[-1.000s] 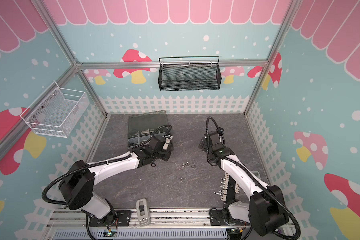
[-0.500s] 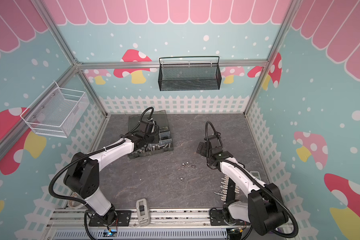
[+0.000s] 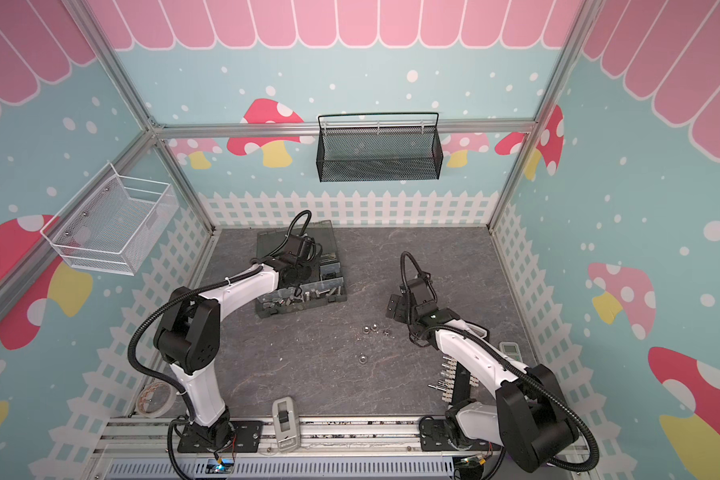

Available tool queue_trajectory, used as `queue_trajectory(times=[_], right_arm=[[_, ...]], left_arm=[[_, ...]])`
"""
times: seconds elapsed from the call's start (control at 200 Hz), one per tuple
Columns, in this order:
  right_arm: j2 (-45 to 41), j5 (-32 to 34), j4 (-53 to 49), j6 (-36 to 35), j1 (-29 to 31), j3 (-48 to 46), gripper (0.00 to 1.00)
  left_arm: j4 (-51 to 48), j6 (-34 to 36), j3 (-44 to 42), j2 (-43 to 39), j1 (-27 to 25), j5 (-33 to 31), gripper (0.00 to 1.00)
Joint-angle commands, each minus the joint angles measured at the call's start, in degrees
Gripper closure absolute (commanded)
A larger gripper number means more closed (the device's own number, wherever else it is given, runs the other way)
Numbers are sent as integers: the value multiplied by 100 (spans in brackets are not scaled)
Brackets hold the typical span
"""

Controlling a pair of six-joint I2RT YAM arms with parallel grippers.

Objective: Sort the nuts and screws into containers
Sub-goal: 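Carry the nut to the organizer with the left gripper while the right gripper approaches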

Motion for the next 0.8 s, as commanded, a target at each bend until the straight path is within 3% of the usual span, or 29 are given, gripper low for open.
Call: queue_trajectory(times=[0.0, 0.405, 0.795], right_arm=[[87, 96, -199, 62, 185, -55, 2], [995, 63, -541, 166, 1127, 443, 25], [1647, -61, -741, 137, 1657, 1085, 38]], left_arm=[[-199, -110, 209, 192, 28, -47, 96], [-200, -228, 263, 459, 210, -117, 91], [-192, -255, 237, 445, 236, -97, 77]])
